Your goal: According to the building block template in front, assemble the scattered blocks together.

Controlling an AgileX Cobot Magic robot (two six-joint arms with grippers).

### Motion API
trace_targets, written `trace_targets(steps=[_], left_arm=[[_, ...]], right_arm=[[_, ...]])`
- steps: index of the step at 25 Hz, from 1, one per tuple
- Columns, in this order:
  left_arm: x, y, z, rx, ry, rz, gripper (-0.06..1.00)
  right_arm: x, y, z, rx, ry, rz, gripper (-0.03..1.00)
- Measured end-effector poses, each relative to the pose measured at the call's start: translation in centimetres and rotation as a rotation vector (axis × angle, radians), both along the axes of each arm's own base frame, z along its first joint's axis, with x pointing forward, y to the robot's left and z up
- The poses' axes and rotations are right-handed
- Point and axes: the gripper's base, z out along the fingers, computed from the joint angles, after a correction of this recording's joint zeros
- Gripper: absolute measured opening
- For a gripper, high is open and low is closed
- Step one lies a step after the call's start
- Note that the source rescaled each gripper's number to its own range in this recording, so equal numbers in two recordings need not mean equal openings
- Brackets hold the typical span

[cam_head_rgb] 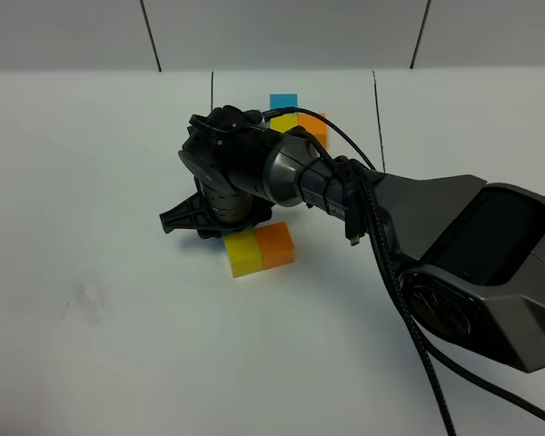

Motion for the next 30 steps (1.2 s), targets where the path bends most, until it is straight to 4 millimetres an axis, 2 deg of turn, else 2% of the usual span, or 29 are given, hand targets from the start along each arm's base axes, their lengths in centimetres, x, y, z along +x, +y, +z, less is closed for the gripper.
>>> trace_targets(steps=[13, 16, 19, 22, 27, 30], left_arm=[[0.0, 0.0, 0.0, 0.000, 0.000, 0.000, 0.00], [0.0, 0.0, 0.0, 0.000, 0.000, 0.000, 0.00], [0.0, 0.0, 0.0, 0.000, 0.000, 0.000, 0.00], [0.0, 0.0, 0.0, 0.000, 0.000, 0.000, 0.00], [0.0, 0.0, 0.0, 0.000, 0.000, 0.000, 0.00], [0.0, 0.0, 0.0, 0.000, 0.000, 0.000, 0.00]], right_arm=[[0.0, 0.0, 0.0, -0.005, -0.002, 0.015, 0.51], [0.0, 0.0, 0.0, -0.007, -0.003, 0.020, 0.63], [0.0, 0.0, 0.0, -0.011, -0.008, 0.035, 0.82], [0.1, 0.1, 0.1, -0.009, -0.012, 0.047, 0.94], [0.4, 0.4, 0.7, -0.013, -0.015, 0.060, 0.96], [0.8, 0.7, 2.2, -0.005, -0.036, 0.070, 0.94]])
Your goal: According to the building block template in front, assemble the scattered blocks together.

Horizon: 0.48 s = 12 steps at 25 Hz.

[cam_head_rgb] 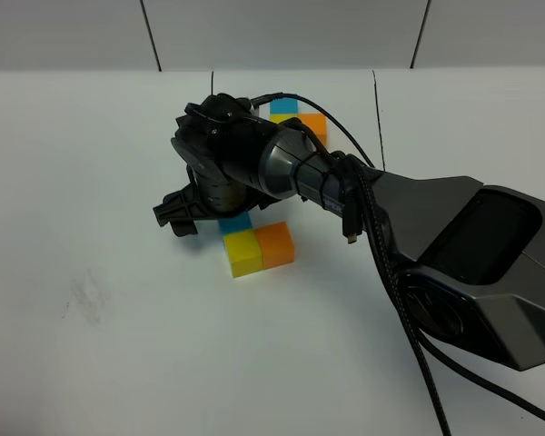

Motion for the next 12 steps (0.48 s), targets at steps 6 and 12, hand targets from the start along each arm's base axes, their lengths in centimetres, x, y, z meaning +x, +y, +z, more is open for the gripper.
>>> trace_targets(steps=[6, 12], left_arm=[[0.0, 0.0, 0.0, 0.000, 0.000, 0.000, 0.00], [0.0, 0.0, 0.0, -0.002, 0.000, 0.001, 0.00]], right_arm=[[1.0, 0.3, 5.0, 0.007, -0.099, 0.013, 0.92], [1.0, 0.3, 8.4, -0.021, -0.166, 0.048, 0.68]])
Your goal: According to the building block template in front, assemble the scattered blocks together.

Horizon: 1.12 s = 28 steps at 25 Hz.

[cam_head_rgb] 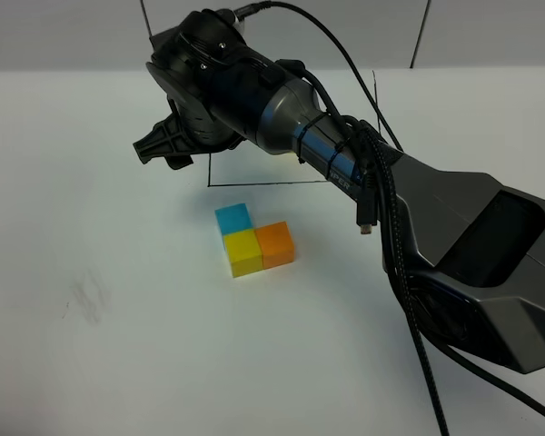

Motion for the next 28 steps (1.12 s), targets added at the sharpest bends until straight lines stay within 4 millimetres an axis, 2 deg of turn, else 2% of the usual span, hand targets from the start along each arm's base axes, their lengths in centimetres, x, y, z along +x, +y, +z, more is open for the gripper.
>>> trace_targets(steps=[4, 6, 13, 28], left_arm=[[0.0, 0.0, 0.0, 0.000, 0.000, 0.000, 0.00], [0.0, 0.0, 0.0, 0.000, 0.000, 0.000, 0.00], [0.0, 0.0, 0.0, 0.000, 0.000, 0.000, 0.00], [0.0, 0.0, 0.0, 0.000, 0.000, 0.000, 0.00]], right_arm=[[-0.3, 0.2, 0.9, -0.018, -0.030, 0.046, 0.17], [-0.3, 0.2, 1.0, -0.040, -0.036, 0.072, 0.06], [0.6, -0.8, 1.1, -0.122, -0.080, 0.112, 0.01], [5.8, -7.4, 1.0, -0.163, -0.038, 0.095, 0.00]])
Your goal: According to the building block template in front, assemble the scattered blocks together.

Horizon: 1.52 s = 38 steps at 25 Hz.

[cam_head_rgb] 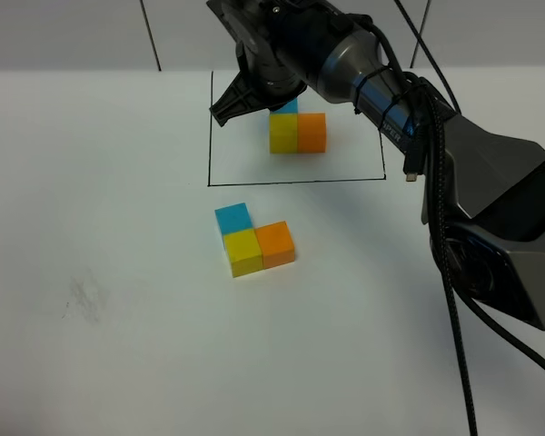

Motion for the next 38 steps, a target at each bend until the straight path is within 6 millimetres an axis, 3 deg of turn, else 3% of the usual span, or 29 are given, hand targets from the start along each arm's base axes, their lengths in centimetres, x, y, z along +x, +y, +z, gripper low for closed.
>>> trace_targets(steps=[11, 16, 20, 27, 31, 38], left_arm=[[0.0, 0.0, 0.0, 0.000, 0.000, 0.000, 0.00], [0.0, 0.0, 0.0, 0.000, 0.000, 0.000, 0.00], [0.0, 0.0, 0.0, 0.000, 0.000, 0.000, 0.00], [0.0, 0.0, 0.0, 0.000, 0.000, 0.000, 0.00], [0.0, 0.0, 0.0, 0.000, 0.000, 0.000, 0.00], [0.0, 0.0, 0.0, 0.000, 0.000, 0.000, 0.00]], right_arm=[[3.4, -6.5, 1.0, -0.019, -0.012, -0.081, 0.00], [4.2, -10.3, 4.1, 0.021, -0.046, -0.128, 0.00], [3.7, -13.0, 6.4, 0.013, -0.058, -0.151, 0.00], [0.6, -16.9, 8.7, -0.019, -0.005, -0.201, 0.00], [-2.4, -18.4, 10.2, -0.041, 0.013, -0.212, 0.00], [-8.8, -21.1, 11.0, -0.082, 0.062, -0.269, 0.00]])
